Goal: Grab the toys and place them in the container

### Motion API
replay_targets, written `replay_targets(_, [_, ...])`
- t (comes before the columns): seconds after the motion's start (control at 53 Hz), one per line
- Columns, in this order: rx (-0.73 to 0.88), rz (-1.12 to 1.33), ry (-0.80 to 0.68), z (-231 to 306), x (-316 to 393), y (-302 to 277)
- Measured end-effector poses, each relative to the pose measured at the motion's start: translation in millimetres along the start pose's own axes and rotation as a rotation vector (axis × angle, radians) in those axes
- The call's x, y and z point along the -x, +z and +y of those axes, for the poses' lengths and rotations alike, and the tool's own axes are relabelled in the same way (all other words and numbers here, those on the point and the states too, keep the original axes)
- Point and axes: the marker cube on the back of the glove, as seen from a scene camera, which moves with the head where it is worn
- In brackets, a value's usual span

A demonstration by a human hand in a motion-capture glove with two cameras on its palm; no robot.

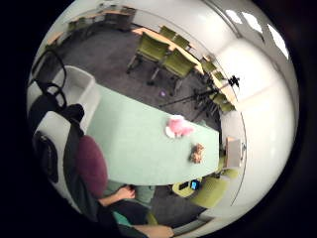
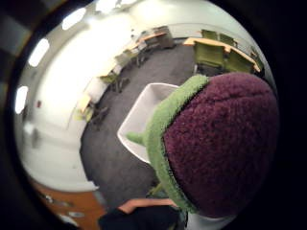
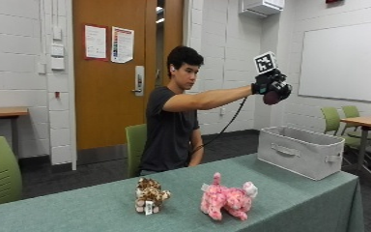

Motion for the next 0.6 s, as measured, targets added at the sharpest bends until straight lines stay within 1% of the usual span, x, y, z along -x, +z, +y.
replay_targets(0.038, [-0.012, 0.037, -0.033, -14.4, 13.8, 9.0])
replay_targets(0.075, [-0.021, 0.022, -0.086, -26.4, 17.7, 18.7])
replay_targets(0.113, [-0.021, -0.093, -0.123, -37.0, 17.1, 27.5])
replay_targets(0.151, [-0.015, -0.213, -0.122, -46.3, 24.8, 35.3])
replay_targets(0.189, [-0.011, -0.261, -0.120, -51.5, 37.9, 42.7])
replay_targets(0.245, [-0.006, -0.300, -0.161, -53.1, 54.2, 52.7])
replay_targets(0.321, [0.025, -0.238, -0.252, -52.0, 52.6, 74.7])
replay_targets(0.358, [0.084, -0.163, -0.288, -50.5, 44.9, 87.6])
replay_targets(0.377, [0.129, -0.132, -0.264, -50.8, 42.9, 93.1])
replay_targets(0.453, [0.307, -0.099, 0.027, -59.2, 46.3, 105.7])
replay_targets(0.471, [0.323, -0.100, 0.054, -60.1, 45.2, 106.7])
replay_targets(0.528, [0.314, -0.095, -0.004, -58.2, 32.4, 104.9])
replay_targets(0.603, [0.269, -0.001, -0.044, -56.4, 13.9, 101.8])
